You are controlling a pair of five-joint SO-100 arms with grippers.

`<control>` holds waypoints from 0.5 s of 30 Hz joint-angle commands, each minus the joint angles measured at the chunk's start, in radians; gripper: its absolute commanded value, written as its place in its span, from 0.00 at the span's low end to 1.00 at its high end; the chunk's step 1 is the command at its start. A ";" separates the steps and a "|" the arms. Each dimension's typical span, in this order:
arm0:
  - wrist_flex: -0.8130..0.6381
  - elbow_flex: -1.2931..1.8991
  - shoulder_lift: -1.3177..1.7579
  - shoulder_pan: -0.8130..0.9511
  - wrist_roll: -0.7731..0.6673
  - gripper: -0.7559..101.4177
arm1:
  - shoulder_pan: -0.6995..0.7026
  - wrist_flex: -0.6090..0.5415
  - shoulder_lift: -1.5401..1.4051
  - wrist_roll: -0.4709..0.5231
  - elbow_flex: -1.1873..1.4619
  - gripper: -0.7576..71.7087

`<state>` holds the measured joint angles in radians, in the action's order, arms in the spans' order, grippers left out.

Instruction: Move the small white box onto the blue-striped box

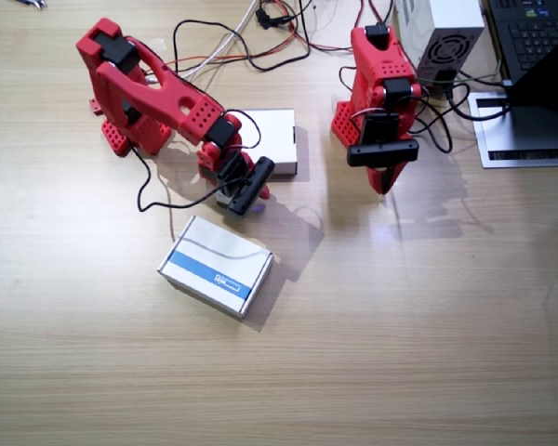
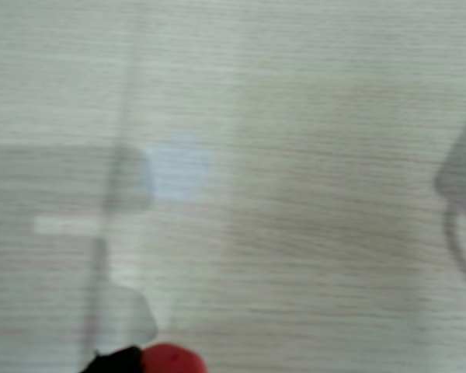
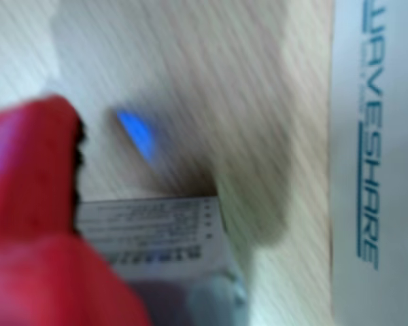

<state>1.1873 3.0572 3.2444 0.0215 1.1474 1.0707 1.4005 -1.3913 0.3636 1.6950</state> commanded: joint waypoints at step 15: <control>0.014 -0.018 0.028 0.018 0.009 0.01 | 0.043 0.284 -0.270 0.084 -0.233 0.28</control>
<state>1.1873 3.0572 3.2444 0.0215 1.1474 1.0707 1.5999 -1.5524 0.4111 1.5647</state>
